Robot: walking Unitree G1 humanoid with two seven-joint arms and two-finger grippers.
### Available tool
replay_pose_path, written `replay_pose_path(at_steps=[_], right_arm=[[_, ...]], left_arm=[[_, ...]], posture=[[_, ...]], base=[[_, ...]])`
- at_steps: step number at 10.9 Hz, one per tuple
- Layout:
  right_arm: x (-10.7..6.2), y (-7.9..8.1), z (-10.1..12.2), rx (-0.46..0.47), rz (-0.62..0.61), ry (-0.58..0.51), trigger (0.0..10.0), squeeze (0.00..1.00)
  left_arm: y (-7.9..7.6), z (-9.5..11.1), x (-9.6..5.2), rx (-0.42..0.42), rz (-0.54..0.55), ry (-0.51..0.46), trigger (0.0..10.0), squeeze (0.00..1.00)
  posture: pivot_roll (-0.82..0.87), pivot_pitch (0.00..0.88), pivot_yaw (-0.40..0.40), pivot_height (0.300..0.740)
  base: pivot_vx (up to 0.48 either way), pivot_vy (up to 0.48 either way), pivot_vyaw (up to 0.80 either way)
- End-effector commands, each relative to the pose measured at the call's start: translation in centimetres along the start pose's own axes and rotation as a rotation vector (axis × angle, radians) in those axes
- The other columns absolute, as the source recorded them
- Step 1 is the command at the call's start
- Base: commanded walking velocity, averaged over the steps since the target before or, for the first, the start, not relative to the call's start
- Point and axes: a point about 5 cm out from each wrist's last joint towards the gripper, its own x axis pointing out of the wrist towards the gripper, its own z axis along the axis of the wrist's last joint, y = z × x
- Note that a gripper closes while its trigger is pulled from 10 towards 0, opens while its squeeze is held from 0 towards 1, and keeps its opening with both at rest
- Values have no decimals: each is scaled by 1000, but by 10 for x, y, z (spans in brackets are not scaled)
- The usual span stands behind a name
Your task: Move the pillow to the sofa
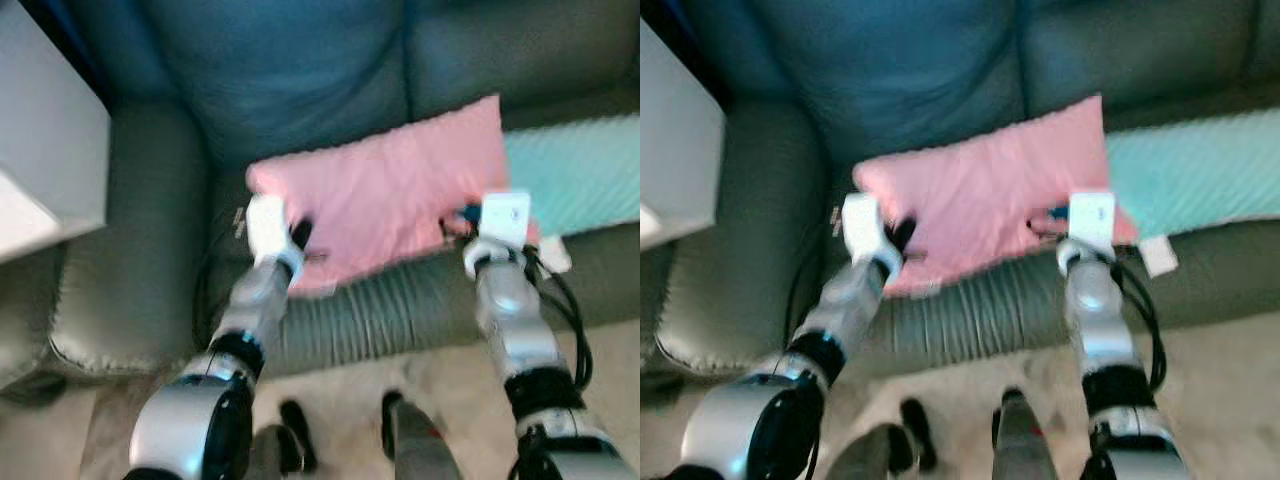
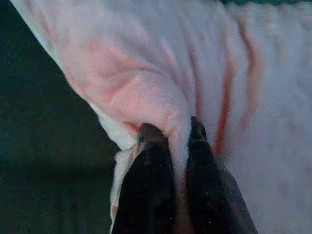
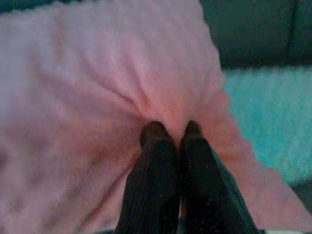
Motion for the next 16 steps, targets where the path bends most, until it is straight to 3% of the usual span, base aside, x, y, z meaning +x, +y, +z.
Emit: replay_pose_path(at_steps=[1, 4, 6, 9, 10, 11, 12, 13, 16], right_arm=[[-4, 12, -8, 4, 42, 26, 10000, 0], [-11, 17, -20, 20, 70, 47, 10000, 0], [-7, 16, -19, 44, 67, 48, 10000, 0], [8, 14, 2, 49, 48, -8, 10000, 0], [23, 5, 25, 38, 6, -75, 10000, 0], [26, 1, 30, 41, -6, -85, 10000, 0], [29, -2, 31, 56, 3, -83, 10000, 86], [29, -3, 30, 86, 16, -84, 10000, 1000], [21, 8, 15, 123, 69, -58, 10000, 1000]], left_arm=[[8, -8, -4, 1, 26, 35, 10000, 0], [21, -12, -8, 18, 67, 64, 10000, 0], [20, -11, -6, 31, 67, 68, 10000, 0], [18, 14, 2, 9, 73, -5, 10000, 0], [15, 37, 8, 17, 86, -61, 10000, 0], [13, 45, 10, 10, 86, -86, 10000, 0], [12, 53, 12, -9, 90, -112, 10000, 761], [11, 53, 12, -11, 90, -113, 10000, 1000], [11, 49, 12, 30, 106, -97, 10000, 1000]], posture=[[-272, 470, 166, 740], [-266, 475, 172, 740], [-267, 487, 167, 740], [-264, 501, 156, 740], [-267, 507, 155, 740], [-269, 513, 152, 740], [-273, 514, 150, 740], [-280, 512, 146, 740], [-285, 515, 148, 740]], base=[[0, 0, 0], [0, 0, 0], [0, 0, 0], [0, 0, 0], [0, 0, 0], [0, 0, 0], [0, 0, 0], [0, 0, 0], [0, 0, 0]])
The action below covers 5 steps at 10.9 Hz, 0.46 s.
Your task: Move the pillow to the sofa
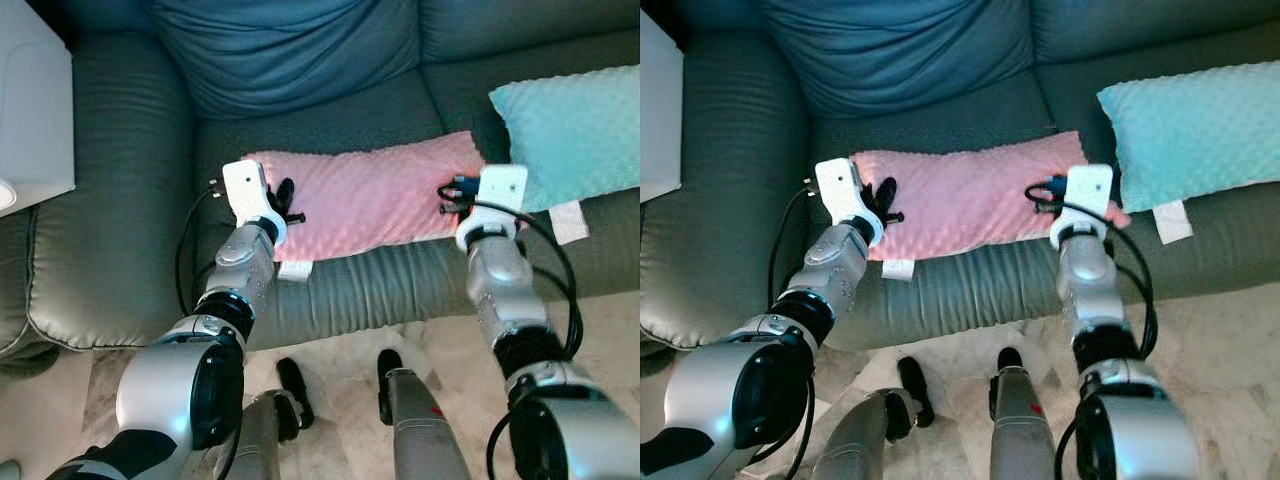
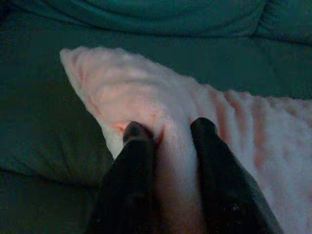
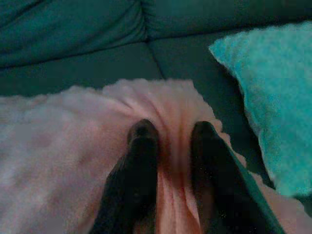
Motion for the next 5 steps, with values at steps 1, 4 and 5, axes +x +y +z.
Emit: replay_pose_path(at_steps=[1, 4, 5], right_arm=[[-9, 6, -16, 12, 26, 35, 10000, 1000], [-13, 9, -19, 21, 52, 36, 10000, 1000], [-12, 9, -18, 23, 58, 33, 10000, 1000]], left_arm=[[11, -16, -6, 17, 32, 46, 10000, 1000], [19, -21, -10, 46, 76, 56, 10000, 1000], [20, -20, -9, 52, 79, 52, 10000, 1000]], posture=[[-282, 514, 149, 740], [-283, 514, 147, 740], [-284, 508, 143, 740]], base=[[0, 0, 0], [0, 0, 0], [0, 0, 0]])
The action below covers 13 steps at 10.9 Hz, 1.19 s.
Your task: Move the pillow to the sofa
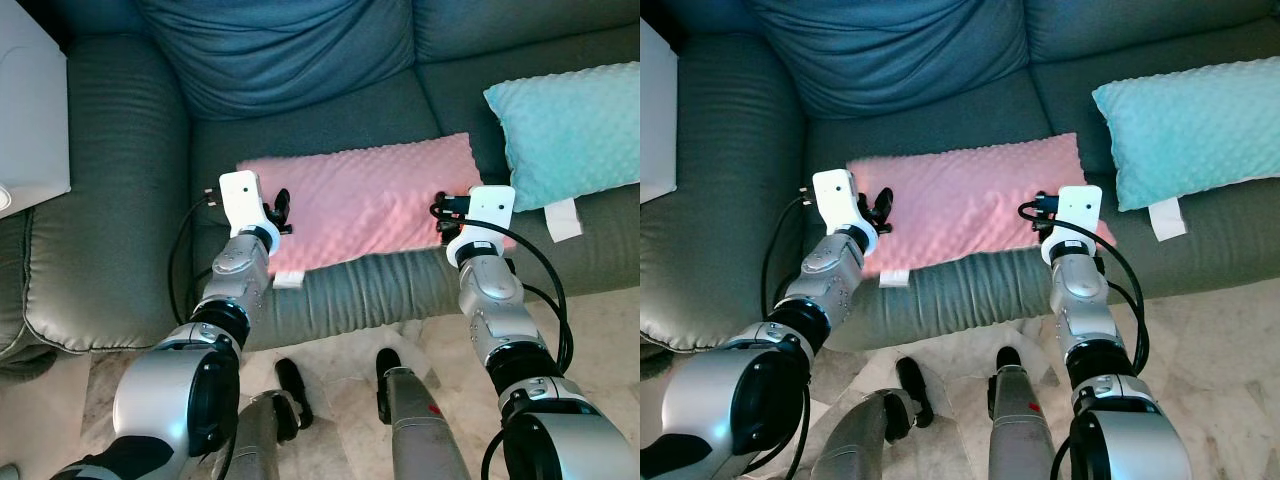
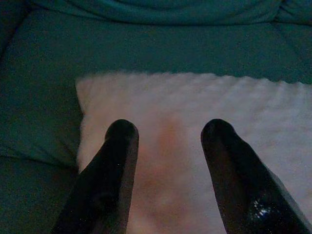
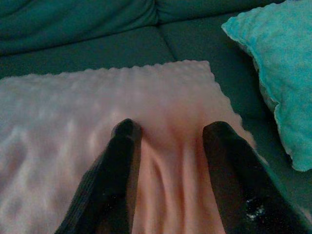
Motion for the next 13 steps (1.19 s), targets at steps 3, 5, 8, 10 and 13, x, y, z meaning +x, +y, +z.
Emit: replay_pose_path(at_steps=[3, 5, 8, 10, 13], right_arm=[[-3, 6, -6, 18, 25, 15, 10000, 1000], [0, 8, -3, 24, 38, 11, 10000, 1000], [5, 22, 6, 27, 98, -19, 10000, 1000], [-11, 35, -18, 15, 178, 36, 10000, 1000], [-35, 52, -55, -13, 301, 158, 10000, 1000]], left_arm=[[15, -13, -6, 15, 37, 37, 10000, 1000], [23, -6, -5, 20, 65, 11, 10000, 1000], [46, 12, -6, -10, 116, -86, 10000, 1000], [78, -18, -30, 1, 148, -97, 10000, 1000], [129, -78, -86, 61, 303, 14, 10000, 1000]], posture=[[-282, 502, 144, 740], [-280, 467, 141, 740], [-245, 365, 135, 740], [-230, 275, 136, 740], [-200, 150, 120, 740]], base=[[0, 0, 0], [0, 0, 0], [0, 0, 0], [0, 0, 0], [0, 0, 0]])
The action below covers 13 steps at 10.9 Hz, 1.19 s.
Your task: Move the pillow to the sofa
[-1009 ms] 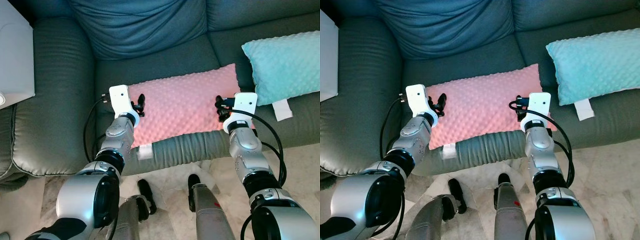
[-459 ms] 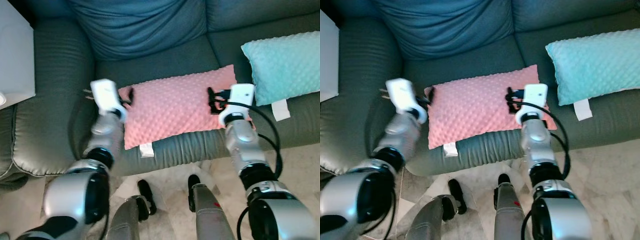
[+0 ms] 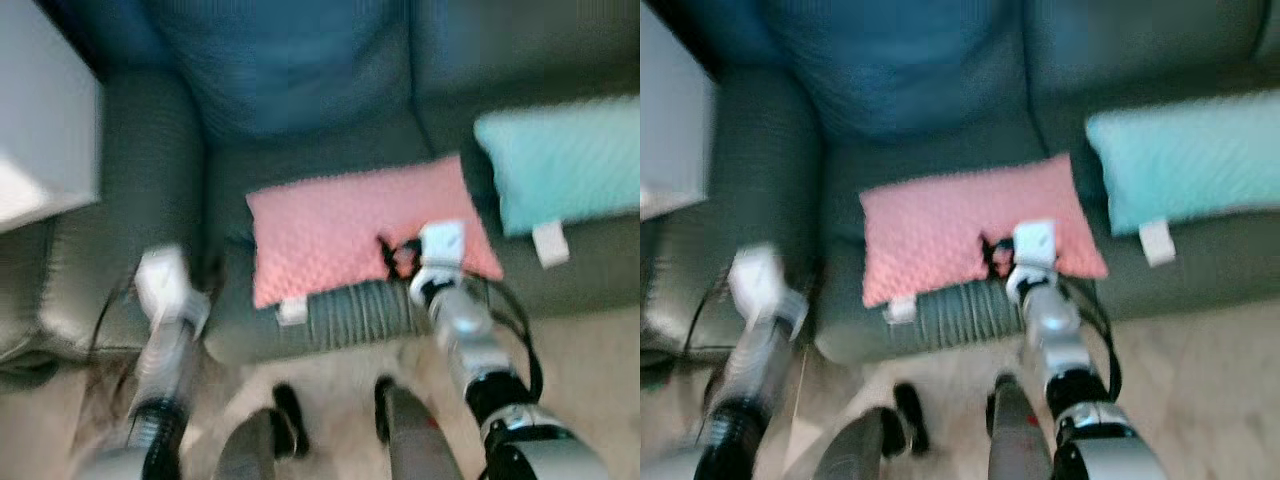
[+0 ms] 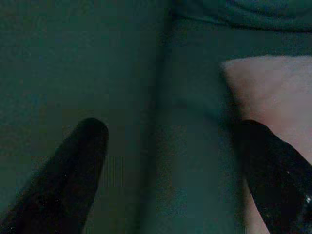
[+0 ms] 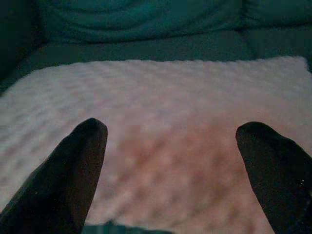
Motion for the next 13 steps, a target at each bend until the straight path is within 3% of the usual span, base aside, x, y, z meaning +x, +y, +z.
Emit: replay_pose_path(at_steps=[1, 2, 3, 4, 6, 7, 9, 11, 12, 13], right_arm=[[-5, 11, -15, -12, 41, 50, 10000, 1000], [-7, 13, -23, -32, 59, 91, 10000, 1000], [-11, 11, -34, -65, 62, 145, 10000, 1000], [-11, 10, -37, -59, 57, 175, 10000, 1000], [-14, 9, -44, -72, 53, 207, 10000, 1000], [-19, 9, -51, -67, 40, 230, 10000, 1000], [-31, 6, -70, -64, -2, 313, 10000, 1000], [-44, 4, -88, -101, -28, 411, 10000, 1000], [-52, 4, -100, -91, -44, 482, 10000, 1000], [-59, 7, -109, -87, -37, 540, 10000, 1000]], left_arm=[[18, -8, -9, 9, 63, 14, 10000, 1000], [33, -28, -25, 27, 125, 78, 10000, 1000], [45, -48, -41, 104, 151, 160, 10000, 1000], [52, -52, -46, 96, 169, 183, 10000, 1000], [57, -45, -43, 96, 184, 158, 10000, 973], [55, -46, -41, 100, 171, 178, 10000, 0], [54, -73, -59, 187, 133, 329, 10000, 0], [66, -97, -82, 232, 171, 484, 10000, 0], [73, -107, -95, 307, 177, 556, 10000, 0], [79, -115, -106, 271, 212, 615, 10000, 0]], posture=[[-194, 118, 116, 740], [-189, 81, 108, 740], [-178, 42, 99, 740], [-178, 19, 96, 740], [-168, 0, 103, 740], [-170, 0, 108, 740], [-173, 0, 113, 740], [-168, 0, 108, 740], [-167, 0, 111, 740], [-166, 0, 115, 740]], base=[[0, 0, 0], [0, 0, 0], [0, 0, 0], [0, 0, 0], [0, 0, 0], [0, 0, 0], [0, 0, 0], [0, 0, 0], [0, 0, 0], [0, 0, 0]])
